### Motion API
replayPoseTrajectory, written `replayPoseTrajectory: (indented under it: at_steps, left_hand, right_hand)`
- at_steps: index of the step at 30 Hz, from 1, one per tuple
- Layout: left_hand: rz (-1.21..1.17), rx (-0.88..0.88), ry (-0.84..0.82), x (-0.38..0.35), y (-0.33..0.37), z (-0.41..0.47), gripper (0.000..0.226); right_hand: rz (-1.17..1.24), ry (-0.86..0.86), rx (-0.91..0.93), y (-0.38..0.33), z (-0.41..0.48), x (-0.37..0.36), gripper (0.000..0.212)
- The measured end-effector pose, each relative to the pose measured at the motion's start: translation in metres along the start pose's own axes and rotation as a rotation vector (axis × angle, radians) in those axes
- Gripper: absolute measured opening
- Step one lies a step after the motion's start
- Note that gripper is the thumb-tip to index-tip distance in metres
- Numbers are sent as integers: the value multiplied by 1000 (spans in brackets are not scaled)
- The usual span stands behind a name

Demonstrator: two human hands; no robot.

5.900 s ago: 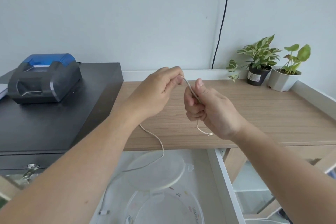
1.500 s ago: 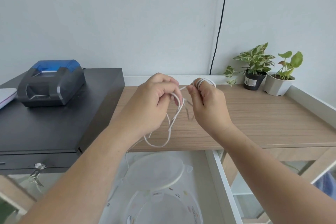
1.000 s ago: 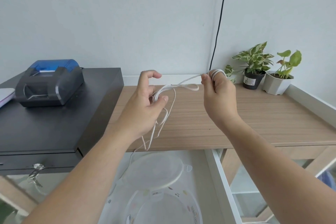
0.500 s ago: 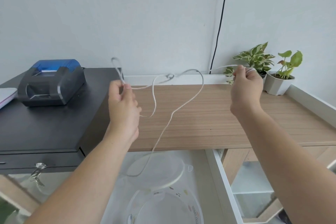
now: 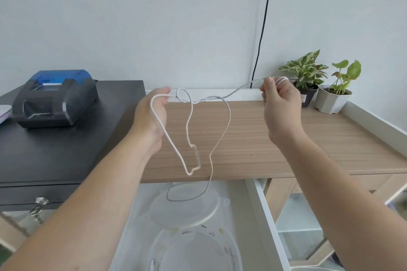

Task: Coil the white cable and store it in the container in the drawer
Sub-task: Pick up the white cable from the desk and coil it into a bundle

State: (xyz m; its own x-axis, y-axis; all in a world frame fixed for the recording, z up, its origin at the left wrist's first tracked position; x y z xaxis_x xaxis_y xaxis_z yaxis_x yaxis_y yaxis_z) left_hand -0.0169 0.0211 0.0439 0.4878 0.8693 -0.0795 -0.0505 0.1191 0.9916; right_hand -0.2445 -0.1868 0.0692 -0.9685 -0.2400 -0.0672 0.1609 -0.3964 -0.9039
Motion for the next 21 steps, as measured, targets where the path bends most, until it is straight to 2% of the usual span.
replayPoseTrajectory:
  at_steps: [2,4,5,6,8,9,11,12,14,17,19,21]
  left_hand:
    - [-208,-13,-356,-25,20,-8,34]
    - [-242,67,-669,-48,29,-25,43]
    - [-198,123,-744,-57,28,-31,47]
    - [-93,131,-755,-63,22,-33,50]
    - [306,14,-706,-73,14,-35,57]
    - [473,-52,-714,-80,11,-41,51]
    - [615,-90,-787,-94,-1,-55,20]
    - [660,-124,-788,-97,-3,-59,20]
    - [851,-292,-679,-94,4,-61,28]
    - [990,-689,-424,-91,36,-73,32]
    - [738,-839,-263,-75,67,-89,30]
    - [398,-897,-135,-52,87,-95,30]
  right_hand:
    - [-21,-2,30,-3,0,0,33]
    - [-23,-11,44,-5,1,-1,34]
    - [-18,-34,52,-5,1,-3,34]
    - [-9,-71,64,-6,1,-8,33]
    - [-3,-146,111,-8,-4,-20,31]
    - [-3,-170,139,-11,-6,-24,31]
    - [-5,-181,182,-15,-8,-29,34]
    - [-12,-176,193,-17,-7,-29,35]
    - [-39,-170,192,-17,-3,-27,34]
    - [-85,-180,143,-7,4,-23,30]
    - [-105,-180,62,9,9,-19,32]
    - [-145,-174,-10,28,12,-12,34]
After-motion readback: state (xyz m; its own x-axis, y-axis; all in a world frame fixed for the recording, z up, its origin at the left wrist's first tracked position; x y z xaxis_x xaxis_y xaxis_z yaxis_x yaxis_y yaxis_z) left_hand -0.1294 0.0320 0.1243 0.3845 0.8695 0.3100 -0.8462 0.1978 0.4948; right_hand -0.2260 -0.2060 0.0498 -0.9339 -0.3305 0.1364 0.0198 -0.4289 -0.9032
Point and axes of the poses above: each hand's wrist, its own z-axis towards the middle knuckle, its own x-axis out of the back of the hand, y = z × x, the point moved 10 cm from there along z, towards the middle knuckle, and after that the axes turned 2 degrees about y, right-handed, at the moved point
